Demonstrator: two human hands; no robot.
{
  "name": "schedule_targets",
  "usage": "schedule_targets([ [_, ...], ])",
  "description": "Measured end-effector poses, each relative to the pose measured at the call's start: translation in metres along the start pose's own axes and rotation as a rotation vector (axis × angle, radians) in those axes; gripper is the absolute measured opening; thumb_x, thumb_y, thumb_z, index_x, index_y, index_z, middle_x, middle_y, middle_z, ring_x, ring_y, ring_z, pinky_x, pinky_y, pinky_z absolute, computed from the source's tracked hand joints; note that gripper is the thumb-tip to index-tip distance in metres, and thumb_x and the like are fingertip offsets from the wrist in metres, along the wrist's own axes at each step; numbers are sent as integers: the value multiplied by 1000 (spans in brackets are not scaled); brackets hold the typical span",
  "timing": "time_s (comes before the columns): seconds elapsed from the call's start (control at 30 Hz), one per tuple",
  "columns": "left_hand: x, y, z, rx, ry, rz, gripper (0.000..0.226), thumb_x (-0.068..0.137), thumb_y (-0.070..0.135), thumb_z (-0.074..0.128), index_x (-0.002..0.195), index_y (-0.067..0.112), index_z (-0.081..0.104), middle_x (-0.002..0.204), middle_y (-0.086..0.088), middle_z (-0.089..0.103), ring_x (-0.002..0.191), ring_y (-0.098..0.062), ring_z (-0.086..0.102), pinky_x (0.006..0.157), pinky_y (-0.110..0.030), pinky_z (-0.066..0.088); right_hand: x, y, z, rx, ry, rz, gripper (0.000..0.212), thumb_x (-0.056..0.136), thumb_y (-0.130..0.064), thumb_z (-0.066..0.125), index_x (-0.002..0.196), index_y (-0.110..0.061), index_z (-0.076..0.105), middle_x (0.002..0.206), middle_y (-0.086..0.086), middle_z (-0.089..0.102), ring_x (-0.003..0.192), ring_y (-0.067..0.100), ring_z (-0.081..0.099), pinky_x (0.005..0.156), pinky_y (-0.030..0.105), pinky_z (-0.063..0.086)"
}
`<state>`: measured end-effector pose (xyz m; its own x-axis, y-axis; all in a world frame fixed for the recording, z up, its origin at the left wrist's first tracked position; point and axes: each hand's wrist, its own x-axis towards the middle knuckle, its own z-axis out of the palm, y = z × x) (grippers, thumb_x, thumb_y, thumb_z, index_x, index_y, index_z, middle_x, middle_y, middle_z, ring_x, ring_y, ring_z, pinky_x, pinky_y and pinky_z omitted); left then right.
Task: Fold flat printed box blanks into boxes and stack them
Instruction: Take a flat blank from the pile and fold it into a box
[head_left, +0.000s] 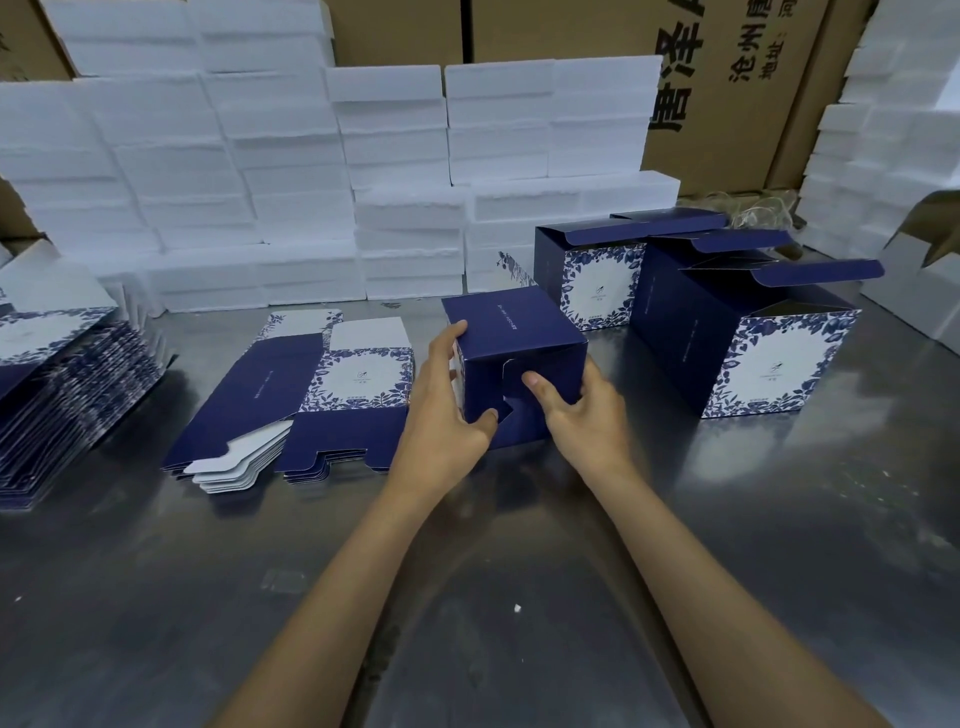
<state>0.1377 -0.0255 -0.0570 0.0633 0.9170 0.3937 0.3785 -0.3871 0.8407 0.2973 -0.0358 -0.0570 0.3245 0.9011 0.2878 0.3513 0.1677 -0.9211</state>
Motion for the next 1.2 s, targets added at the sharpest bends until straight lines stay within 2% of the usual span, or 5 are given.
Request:
schedule_targets([
  [0.4, -2, 24, -10, -439, 61, -202, 48, 84, 67, 61, 130, 59, 48, 130, 30, 55, 126, 6, 51, 113, -40, 39, 9, -9, -14, 386, -274, 297, 94, 64, -89, 62, 144, -40, 50, 143, -18, 57, 131, 8, 55, 115, 40, 41],
  [0.57, 0, 25, -14, -563, 157, -190, 52, 80, 68, 66, 126, 44, 60, 123, 23, 66, 112, 7, 61, 91, -28, 54, 12, -9, -19, 562, -239, 403, 49, 69, -53, 68, 111, -27, 70, 110, -4, 67, 94, 17, 62, 80, 35, 48],
  [0.83, 10, 18, -24, -620, 254, -299, 58, 84, 62, 61, 134, 35, 54, 117, 14, 68, 105, -5, 63, 80, -25, 51, 12, -6, -28, 303, -20, 44, 51, 91, 10, 49, 126, -25, 62, 128, -8, 64, 115, -3, 59, 92, 21, 48],
  [1.07, 3, 27, -15, -463, 170, -259, 44, 71, 70, 67, 104, 42, 68, 97, 15, 70, 95, -8, 66, 88, -32, 54, 6, -21, -31, 444, -115, 88, 56, 74, -76, 66, 123, -49, 61, 132, -24, 60, 119, -11, 56, 98, 24, 45],
  [1.2, 4, 33, -19, -485, 140, -297, 43, 66, 55, 76, 96, 25, 64, 89, 9, 68, 86, -9, 65, 87, -36, 50, 1, -20, -24, 416, -113, 12, 55, 78, -57, 77, 128, -48, 56, 127, -29, 60, 120, -10, 56, 102, 24, 48],
])
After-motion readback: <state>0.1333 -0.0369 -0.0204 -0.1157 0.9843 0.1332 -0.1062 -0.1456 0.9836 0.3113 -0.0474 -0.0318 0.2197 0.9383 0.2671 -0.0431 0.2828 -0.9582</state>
